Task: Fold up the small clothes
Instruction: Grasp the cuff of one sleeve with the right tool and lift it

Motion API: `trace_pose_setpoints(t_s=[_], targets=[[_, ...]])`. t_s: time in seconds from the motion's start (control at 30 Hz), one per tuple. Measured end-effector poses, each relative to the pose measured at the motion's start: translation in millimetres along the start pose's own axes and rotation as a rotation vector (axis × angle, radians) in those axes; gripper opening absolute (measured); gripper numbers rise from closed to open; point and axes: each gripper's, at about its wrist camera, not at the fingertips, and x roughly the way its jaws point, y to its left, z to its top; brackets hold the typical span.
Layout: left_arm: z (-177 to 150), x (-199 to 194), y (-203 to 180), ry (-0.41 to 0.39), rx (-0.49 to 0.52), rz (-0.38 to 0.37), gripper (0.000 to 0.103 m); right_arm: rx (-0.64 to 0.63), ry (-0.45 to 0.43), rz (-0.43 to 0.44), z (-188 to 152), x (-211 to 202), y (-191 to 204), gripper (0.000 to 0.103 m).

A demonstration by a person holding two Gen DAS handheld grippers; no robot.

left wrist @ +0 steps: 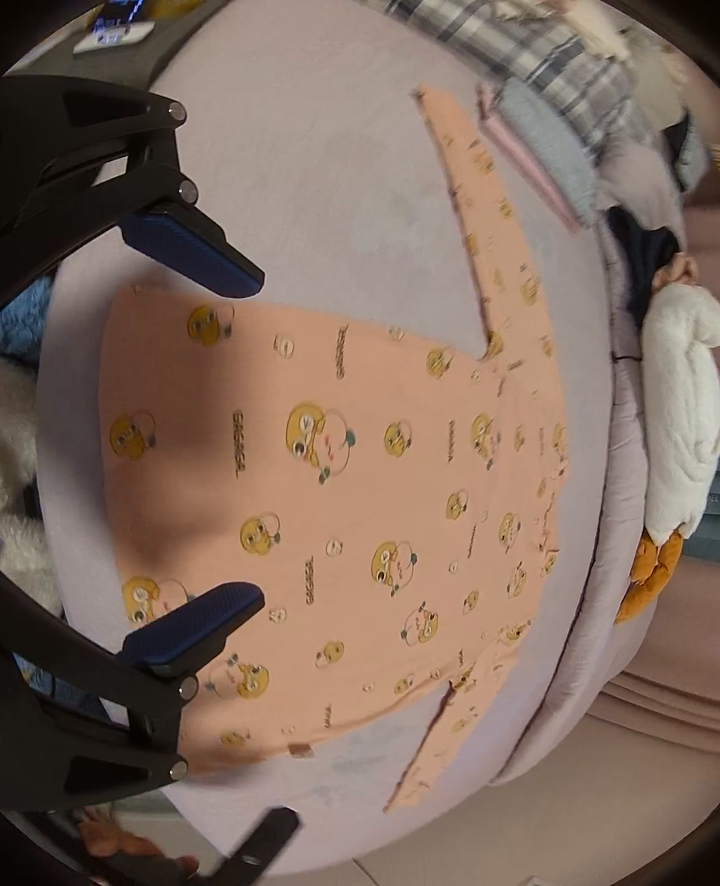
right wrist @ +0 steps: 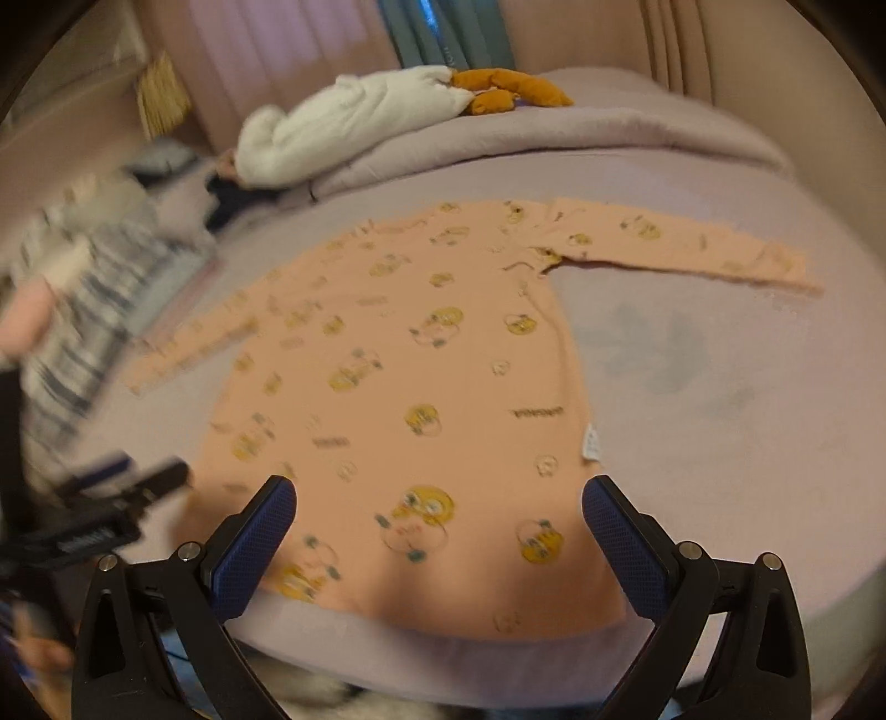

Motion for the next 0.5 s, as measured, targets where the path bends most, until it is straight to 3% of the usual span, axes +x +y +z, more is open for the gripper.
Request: trace_pose_setpoints(t_s=[0.17, 0.3, 0.37, 0.5], targets=[[9.3, 21.2, 5.7, 0.053, -0.107, -0.181, 0.103, 0.192, -0.069, 0.097, 23.4, 0.2, -67.4, 0.102], [22.1, 33.3, 10.9, 0.037, -0.222, -0.343, 0.103, 0.407, -0.125, 0.176, 37.1, 2.6, -137.0, 0.102], [30.4, 36.4, 10.3, 0.027, -0.238, -0.368, 0.103, 0.470, -0.159, 0.181, 42.8, 2.9, -162.7, 0.102], [50.6, 39.9, 8.2, -0.013, -0.223, -0.384, 0.103, 0.573, -0.214, 0.112, 60.2, 7.8, -213.8, 0.102]])
